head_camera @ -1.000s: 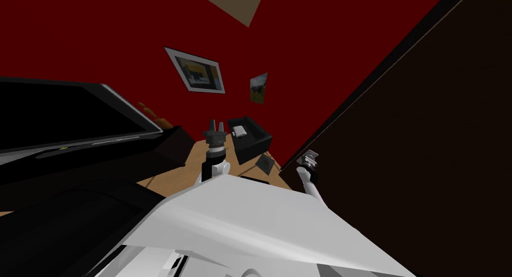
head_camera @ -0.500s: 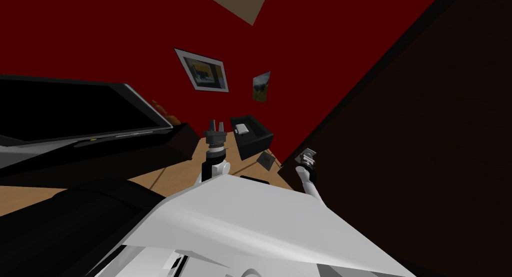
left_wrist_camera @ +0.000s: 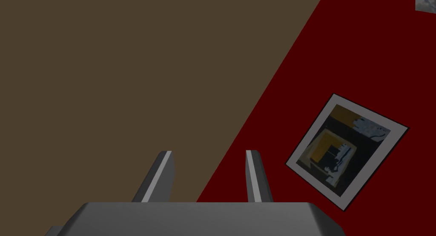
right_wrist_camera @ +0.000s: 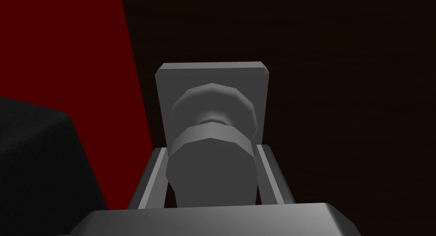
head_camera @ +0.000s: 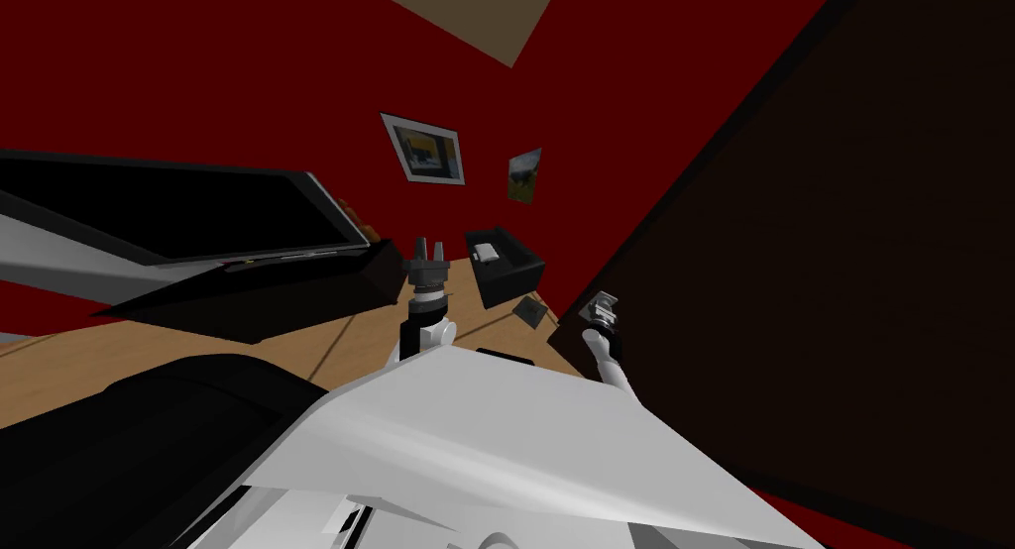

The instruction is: Pull the door open

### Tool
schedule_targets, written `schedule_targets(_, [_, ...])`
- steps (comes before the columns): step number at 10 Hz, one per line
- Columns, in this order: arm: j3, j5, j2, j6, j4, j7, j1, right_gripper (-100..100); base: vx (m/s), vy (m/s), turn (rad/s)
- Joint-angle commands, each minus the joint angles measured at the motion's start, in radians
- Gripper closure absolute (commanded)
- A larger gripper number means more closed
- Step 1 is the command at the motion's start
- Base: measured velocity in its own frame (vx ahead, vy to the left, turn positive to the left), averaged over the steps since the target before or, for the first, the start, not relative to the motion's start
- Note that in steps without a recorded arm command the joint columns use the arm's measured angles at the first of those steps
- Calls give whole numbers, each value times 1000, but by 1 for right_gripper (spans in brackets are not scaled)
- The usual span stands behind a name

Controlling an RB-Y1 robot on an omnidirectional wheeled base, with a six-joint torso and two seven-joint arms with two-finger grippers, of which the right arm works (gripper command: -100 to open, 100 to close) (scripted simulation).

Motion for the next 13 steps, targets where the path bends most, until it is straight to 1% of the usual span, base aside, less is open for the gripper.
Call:
schedule_targets(1, [19, 8, -6, -3, -2, -18, -3, 100, -216, -14, 76])
schedule_targets(2, [14, 5, -3, -3, 1, -12, -1, 100, -89, 0, 32])
schedule_targets(3, [30, 10, -5, 2, -3, -22, 4, 100, -133, 12, 70])
schedule_targets(6, [59, 18, -13, 7, -19, -41, 10, 100, -211, 2, 79])
schedule_targets(11, [113, 33, -29, 16, -48, -75, 22, 100, -216, -31, 88])
schedule_targets(12, [119, 34, -31, 17, -51, -79, 23, 100, -226, -41, 73])
schedule_targets(13, [112, 32, -26, 21, -51, -70, 25, 100, -96, -14, 37])
